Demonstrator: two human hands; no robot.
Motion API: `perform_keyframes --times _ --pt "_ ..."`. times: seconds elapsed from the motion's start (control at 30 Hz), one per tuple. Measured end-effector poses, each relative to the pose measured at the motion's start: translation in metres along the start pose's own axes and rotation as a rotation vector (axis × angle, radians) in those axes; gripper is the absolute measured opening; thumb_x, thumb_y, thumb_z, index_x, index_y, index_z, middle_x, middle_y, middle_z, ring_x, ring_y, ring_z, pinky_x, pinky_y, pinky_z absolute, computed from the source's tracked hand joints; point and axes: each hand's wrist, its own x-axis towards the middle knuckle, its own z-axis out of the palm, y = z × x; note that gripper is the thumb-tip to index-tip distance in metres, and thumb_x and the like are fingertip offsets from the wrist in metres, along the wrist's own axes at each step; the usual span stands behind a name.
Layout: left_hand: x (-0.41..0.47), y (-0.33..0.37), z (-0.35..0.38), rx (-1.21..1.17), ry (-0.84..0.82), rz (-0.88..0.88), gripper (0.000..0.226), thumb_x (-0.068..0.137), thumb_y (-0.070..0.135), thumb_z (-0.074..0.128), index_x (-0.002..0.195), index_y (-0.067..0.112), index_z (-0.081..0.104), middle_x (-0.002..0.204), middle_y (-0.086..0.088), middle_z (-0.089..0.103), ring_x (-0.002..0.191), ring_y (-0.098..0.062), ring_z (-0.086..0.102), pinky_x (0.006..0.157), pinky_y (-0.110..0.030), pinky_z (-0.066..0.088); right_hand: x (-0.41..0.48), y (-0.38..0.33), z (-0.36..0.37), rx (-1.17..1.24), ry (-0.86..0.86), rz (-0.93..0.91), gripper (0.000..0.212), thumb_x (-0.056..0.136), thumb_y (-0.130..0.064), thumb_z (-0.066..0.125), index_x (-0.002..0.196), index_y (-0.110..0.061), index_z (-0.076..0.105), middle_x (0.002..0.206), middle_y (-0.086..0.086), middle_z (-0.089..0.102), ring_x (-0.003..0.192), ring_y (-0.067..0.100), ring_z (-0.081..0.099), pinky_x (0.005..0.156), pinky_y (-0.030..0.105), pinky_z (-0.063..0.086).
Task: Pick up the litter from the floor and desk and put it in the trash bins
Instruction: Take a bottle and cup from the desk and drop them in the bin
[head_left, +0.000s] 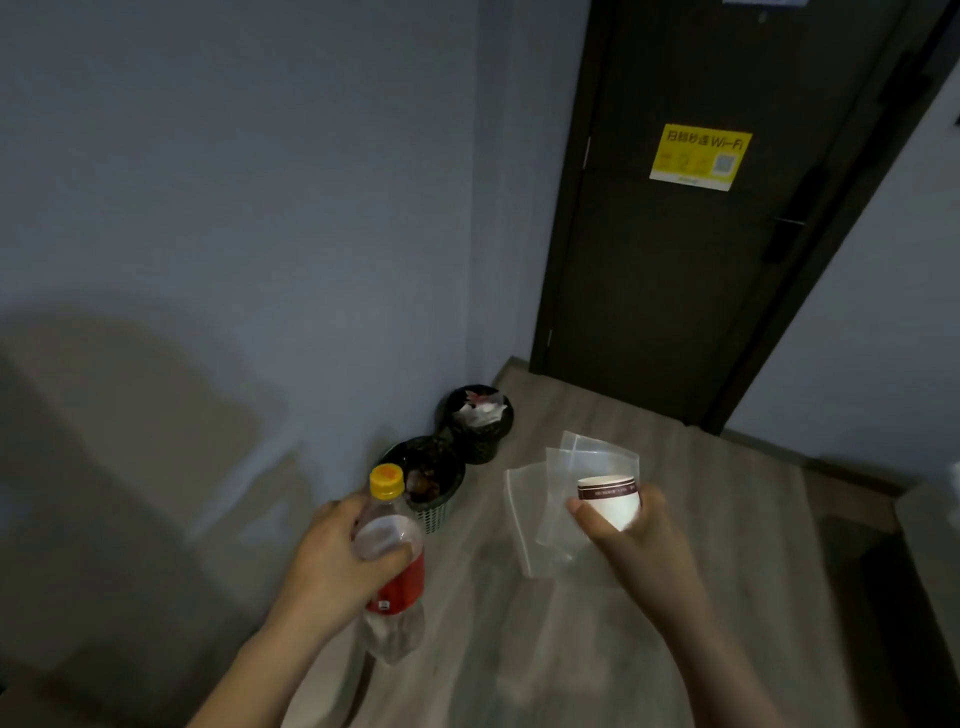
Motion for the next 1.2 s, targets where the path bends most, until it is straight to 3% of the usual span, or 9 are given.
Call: perform_keyframes --times 0.2,0.33,0.63,0.73,0.8,0.9,1.0,1.07,1.2 --pt "0.075 0.003 0.026 0.016 0.021 -0.023 0.037 0.062 0.036 0.084 0.084 0.042 0.055 0.095 0.004 0.059 0.086 -0.015 0.063 0.076 -0.037 0.054 0.090 0.002 0.019 0.001 -0.100 -0.016 0.038 0.072 -0.052 0.075 0.094 -0.036 0.049 0.087 -0.011 0.063 0.074 0.007 0.064 0.061 0.031 0.055" --pt "0.133 -0.009 0.040 0.016 0.041 -0.083 0.034 0.062 0.036 0.084 0.084 0.035 0.058 0.093 0.005 0.059 0.082 -0.014 0.062 0.072 -0.035 0.054 0.149 0.004 0.046 -0.008 -0.128 0.014 0.044 0.070 -0.053 0.075 0.101 -0.032 0.052 0.086 -0.010 0.065 0.074 0.006 0.065 0.063 0.034 0.057" --pt "0.278 -0.055 0.054 -0.016 -0.030 -0.173 0.034 0.063 0.026 0.085 0.084 0.033 0.059 0.080 0.015 0.060 0.069 0.005 0.058 0.054 -0.006 0.037 0.280 -0.009 0.129 -0.114 -0.223 0.101 0.050 0.071 -0.055 0.074 0.107 -0.033 0.047 0.087 -0.012 0.062 0.075 0.006 0.064 0.061 0.030 0.057" --pt "0.321 -0.070 0.050 -0.058 -0.029 -0.233 0.030 0.065 0.025 0.084 0.087 0.030 0.064 0.077 0.006 0.066 0.070 -0.002 0.064 0.057 -0.016 0.045 0.317 -0.020 0.157 -0.135 -0.221 0.123 0.050 0.071 -0.054 0.075 0.106 -0.033 0.047 0.087 -0.011 0.061 0.075 0.008 0.064 0.062 0.032 0.057" --pt "0.348 -0.076 0.050 -0.084 -0.042 -0.251 0.023 0.068 0.022 0.082 0.078 0.033 0.064 0.071 0.008 0.069 0.062 -0.001 0.065 0.052 -0.014 0.047 0.339 -0.023 0.174 -0.140 -0.235 0.126 0.048 0.071 -0.053 0.075 0.104 -0.034 0.047 0.085 -0.012 0.060 0.074 0.008 0.063 0.061 0.030 0.057" --pt "0.377 -0.079 0.055 -0.100 -0.067 -0.326 0.016 0.069 0.025 0.078 0.072 0.030 0.063 0.063 0.003 0.068 0.051 -0.007 0.063 0.049 -0.027 0.050 0.365 -0.024 0.193 -0.178 -0.261 0.132 0.047 0.071 -0.055 0.074 0.101 -0.037 0.043 0.083 -0.013 0.058 0.074 0.008 0.063 0.065 0.035 0.058" --pt "0.400 -0.079 0.060 -0.098 -0.077 -0.388 0.014 0.070 0.025 0.076 0.066 0.032 0.065 0.054 0.002 0.066 0.041 -0.007 0.060 0.040 -0.022 0.045 0.391 -0.026 0.209 -0.204 -0.270 0.125 0.049 0.069 -0.059 0.073 0.101 -0.037 0.043 0.082 -0.014 0.059 0.072 0.007 0.063 0.061 0.030 0.057" --pt "0.415 -0.082 0.067 -0.084 -0.071 -0.393 0.014 0.071 0.024 0.077 0.067 0.028 0.064 0.055 0.001 0.066 0.045 -0.007 0.061 0.043 -0.025 0.047 0.412 -0.026 0.219 -0.219 -0.303 0.123 0.049 0.069 -0.060 0.072 0.102 -0.037 0.044 0.082 -0.012 0.060 0.071 0.007 0.064 0.056 0.025 0.053" --pt "0.447 -0.086 0.079 0.021 -0.085 -0.440 0.013 0.076 0.023 0.073 0.086 0.016 0.067 0.081 -0.004 0.069 0.078 -0.020 0.067 0.069 -0.030 0.053 0.460 -0.019 0.237 -0.221 -0.395 0.134 0.051 0.071 -0.058 0.072 0.107 -0.033 0.046 0.087 -0.007 0.063 0.076 0.009 0.066 0.059 0.026 0.055"
